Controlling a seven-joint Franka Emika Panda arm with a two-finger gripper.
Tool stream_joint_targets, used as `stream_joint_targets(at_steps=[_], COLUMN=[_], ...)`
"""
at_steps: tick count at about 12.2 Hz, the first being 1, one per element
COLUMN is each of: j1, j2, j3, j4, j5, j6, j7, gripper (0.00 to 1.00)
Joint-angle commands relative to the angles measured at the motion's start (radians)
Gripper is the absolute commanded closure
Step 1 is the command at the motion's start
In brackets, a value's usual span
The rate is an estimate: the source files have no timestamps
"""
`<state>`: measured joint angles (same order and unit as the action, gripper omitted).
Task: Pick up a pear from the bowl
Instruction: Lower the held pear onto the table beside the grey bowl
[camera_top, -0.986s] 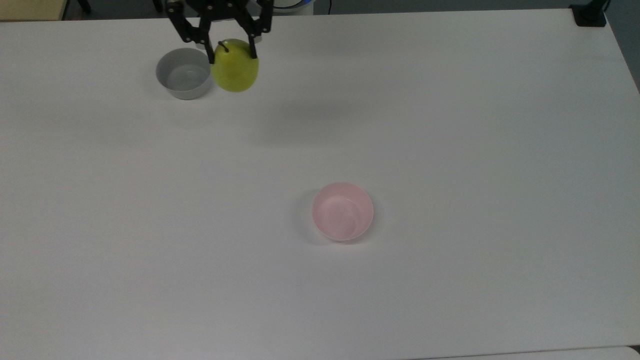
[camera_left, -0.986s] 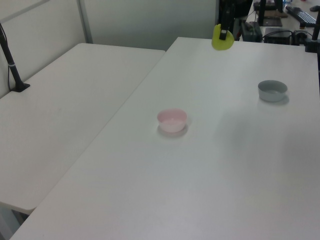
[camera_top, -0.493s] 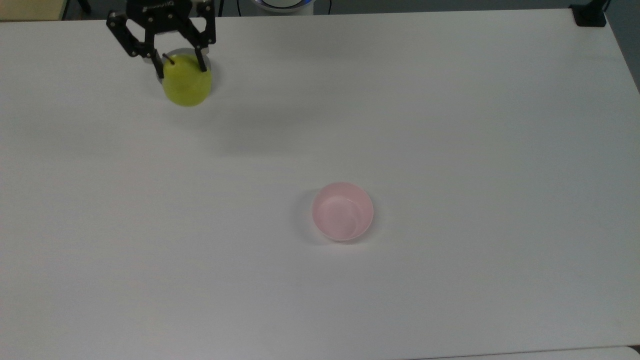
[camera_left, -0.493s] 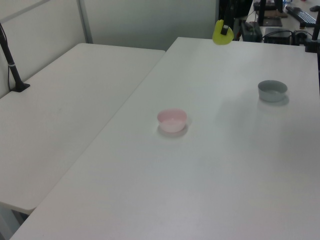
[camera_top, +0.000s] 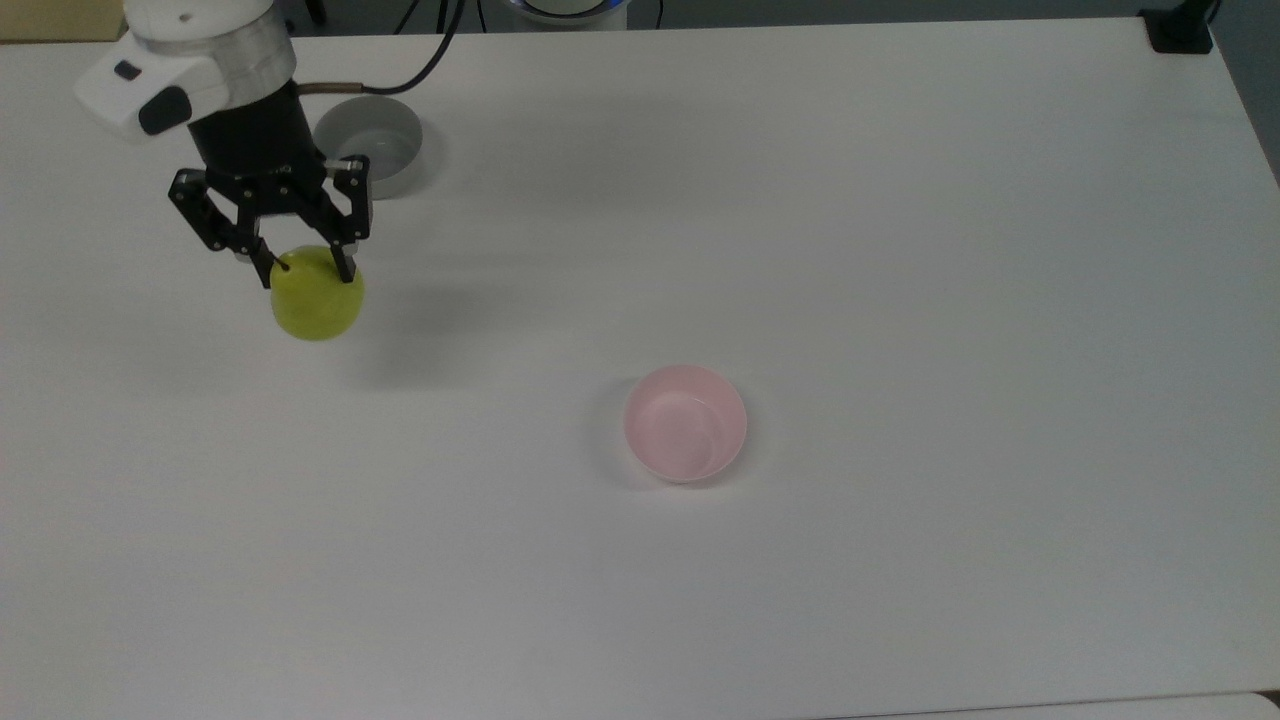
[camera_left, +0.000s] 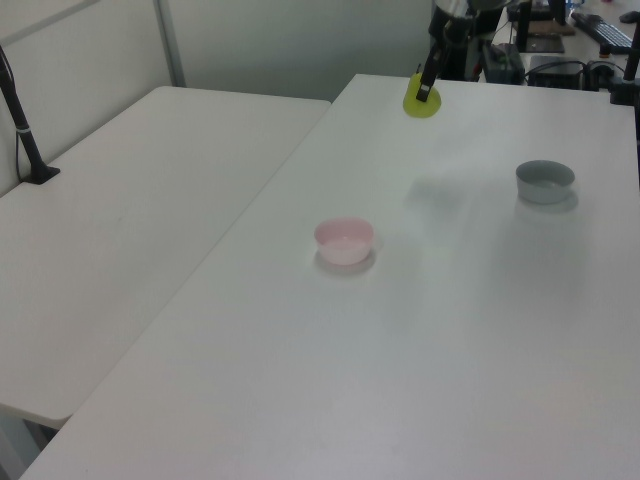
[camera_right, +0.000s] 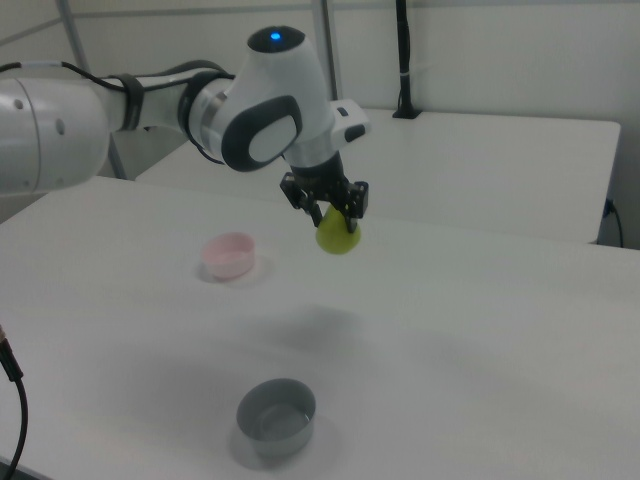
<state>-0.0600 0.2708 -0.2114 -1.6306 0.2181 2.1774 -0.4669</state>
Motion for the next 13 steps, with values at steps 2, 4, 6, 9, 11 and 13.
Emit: stream_joint_targets(at_steps=[2,4,6,9,11,13], j1=[-0.015,-0.020,-0.024,-0.026,-0.024,-0.024], j2=[0.102,0.131,0.165,0.202,0.225,0.232], j3=[-0.005,-0.002,0.001,0.003,0.004,0.007], j4=[0.001,0.000,-0.002,-0.008,-0.006,-0.009], j5=[0.041,0.043,0.041,0.038,0.034,0.034], j6=[0.126,0.154,0.171,0.179,0.179,0.218], j7=[-0.084,-0.107,-0.176,-0.229,-0.240,-0.239], gripper=[1.00,1.00,1.00,1.00,1.00,1.00])
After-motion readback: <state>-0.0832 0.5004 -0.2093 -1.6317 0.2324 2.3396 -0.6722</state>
